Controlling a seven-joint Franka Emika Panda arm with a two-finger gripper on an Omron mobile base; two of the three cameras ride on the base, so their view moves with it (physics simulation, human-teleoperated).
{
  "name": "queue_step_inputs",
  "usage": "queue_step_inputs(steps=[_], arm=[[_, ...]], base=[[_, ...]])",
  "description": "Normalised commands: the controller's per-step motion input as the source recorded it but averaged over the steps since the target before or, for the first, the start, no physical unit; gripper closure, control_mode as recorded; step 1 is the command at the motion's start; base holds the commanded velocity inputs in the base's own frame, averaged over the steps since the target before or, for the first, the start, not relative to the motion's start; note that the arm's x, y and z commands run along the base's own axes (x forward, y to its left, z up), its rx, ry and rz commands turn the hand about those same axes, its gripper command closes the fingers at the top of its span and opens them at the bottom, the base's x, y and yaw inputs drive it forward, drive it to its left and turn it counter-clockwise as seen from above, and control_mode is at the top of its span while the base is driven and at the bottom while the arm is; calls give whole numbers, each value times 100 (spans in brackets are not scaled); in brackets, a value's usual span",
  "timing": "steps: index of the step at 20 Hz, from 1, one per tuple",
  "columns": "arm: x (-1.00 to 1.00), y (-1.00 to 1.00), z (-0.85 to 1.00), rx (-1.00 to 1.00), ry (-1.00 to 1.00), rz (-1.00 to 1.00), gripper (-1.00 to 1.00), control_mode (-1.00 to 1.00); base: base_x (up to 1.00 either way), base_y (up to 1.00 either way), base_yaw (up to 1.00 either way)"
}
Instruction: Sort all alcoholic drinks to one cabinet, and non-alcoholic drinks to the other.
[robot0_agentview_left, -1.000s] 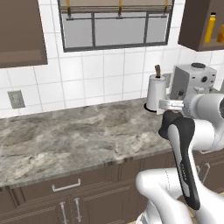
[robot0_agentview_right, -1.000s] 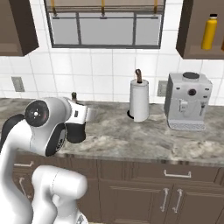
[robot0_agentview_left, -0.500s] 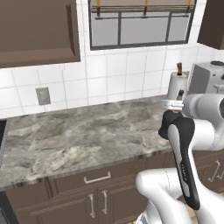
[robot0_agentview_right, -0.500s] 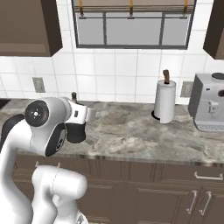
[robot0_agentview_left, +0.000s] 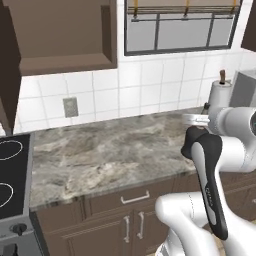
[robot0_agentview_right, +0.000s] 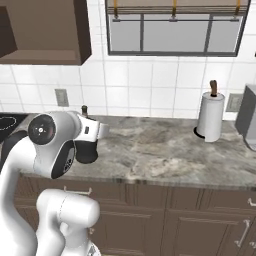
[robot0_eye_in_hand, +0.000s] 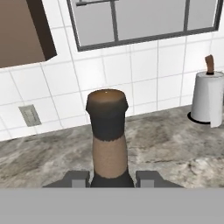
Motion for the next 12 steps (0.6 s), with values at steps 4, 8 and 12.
queue_step_inputs(steps=[4, 8, 12], arm=[[0, 0, 0, 0, 0, 0, 100, 100], [0, 0, 0, 0, 0, 0, 100, 100], [0, 0, 0, 0, 0, 0, 100, 100]], base=[[17, 48, 0], [21, 44, 5], [23, 41, 9]])
